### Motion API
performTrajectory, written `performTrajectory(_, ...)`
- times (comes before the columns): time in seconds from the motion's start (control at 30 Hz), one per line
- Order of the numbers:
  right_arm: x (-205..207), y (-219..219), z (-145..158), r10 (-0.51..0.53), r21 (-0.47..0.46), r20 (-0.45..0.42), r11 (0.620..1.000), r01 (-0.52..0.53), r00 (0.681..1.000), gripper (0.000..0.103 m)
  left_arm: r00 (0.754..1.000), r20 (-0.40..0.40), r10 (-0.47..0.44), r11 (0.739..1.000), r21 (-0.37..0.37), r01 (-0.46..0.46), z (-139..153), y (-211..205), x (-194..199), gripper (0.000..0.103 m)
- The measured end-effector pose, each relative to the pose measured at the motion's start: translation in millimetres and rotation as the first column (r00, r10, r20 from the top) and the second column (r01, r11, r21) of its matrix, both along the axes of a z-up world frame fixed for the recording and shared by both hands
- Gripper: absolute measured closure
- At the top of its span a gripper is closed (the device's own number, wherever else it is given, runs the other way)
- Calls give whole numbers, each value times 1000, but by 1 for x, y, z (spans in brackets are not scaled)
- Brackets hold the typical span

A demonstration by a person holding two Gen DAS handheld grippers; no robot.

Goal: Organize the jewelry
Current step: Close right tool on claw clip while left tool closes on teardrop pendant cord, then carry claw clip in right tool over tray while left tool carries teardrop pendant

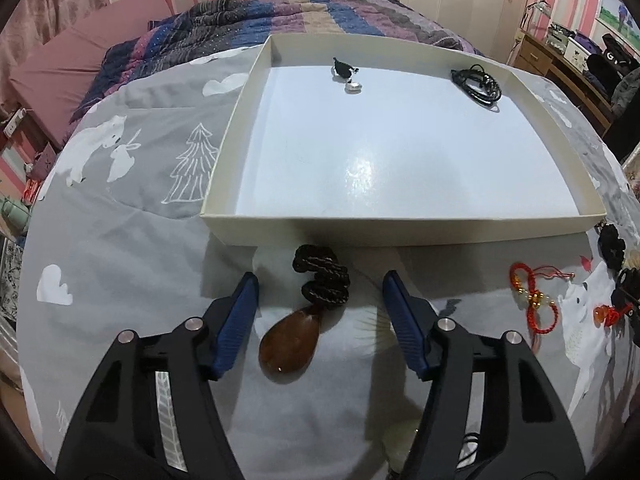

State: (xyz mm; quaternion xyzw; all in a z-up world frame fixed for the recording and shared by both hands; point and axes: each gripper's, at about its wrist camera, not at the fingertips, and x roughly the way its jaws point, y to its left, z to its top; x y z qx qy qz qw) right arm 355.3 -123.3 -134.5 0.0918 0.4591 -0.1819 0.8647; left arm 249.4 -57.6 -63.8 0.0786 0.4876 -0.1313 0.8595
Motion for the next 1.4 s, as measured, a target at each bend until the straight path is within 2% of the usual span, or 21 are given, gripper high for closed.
performTrajectory(0.1, 0, 2, -1, 8, 7, 0, 1000, -8, 1000, 49, 1000, 4, -1, 1000, 1, 1, 0, -2, 1, 39)
performTrajectory(0.17, 1, 3, -1, 8, 9, 5, 1000, -8, 1000, 50, 1000, 6, -6, 1000, 4, 6, -1, -4, 2, 41)
performTrajectory(0.27, 0, 2, 0, 3, 16, 11, 1000, -4, 1000, 50, 1000, 8, -19, 1000, 11, 18, 0, -8, 0, 59)
performTrajectory(0.33, 0, 2, 0, 5, 12, 11, 1000, -5, 1000, 50, 1000, 9, -26, 999, 20, 26, 1, -11, -2, 79)
performTrajectory(0.37, -1, 2, 1, 5, 10, 12, 1000, -5, 1000, 50, 1000, 9, -26, 999, 29, 25, 2, -12, -3, 82)
performTrajectory(0.57, -5, -2, 15, -8, -3, 43, 1000, 8, 999, 50, 1000, 17, -20, 1000, 15, 20, 13, -12, -13, 83)
performTrajectory(0.8, 13, -6, 59, 32, -33, 124, 999, -28, 992, 50, 996, 87, -29, 994, -107, 39, 70, -7, -22, 83)
performTrajectory(0.93, 48, 0, 86, 95, -43, 175, 995, -88, 980, 50, 992, 125, -31, 990, -131, 47, 97, -18, -2, 83)
performTrajectory(1.07, 96, 9, 100, 150, -34, 199, 989, -146, 968, 50, 993, 117, -27, 987, -154, 45, 105, -27, 32, 83)
performTrajectory(1.2, 150, 18, 103, 185, -17, 202, 982, -186, 962, 50, 996, 92, -17, 990, -141, 29, 96, -36, 76, 83)
performTrajectory(1.4, 253, 33, 74, 185, 27, 102, 982, -189, 977, 50, 999, 53, 8, 995, -99, -3, 68, -42, 141, 83)
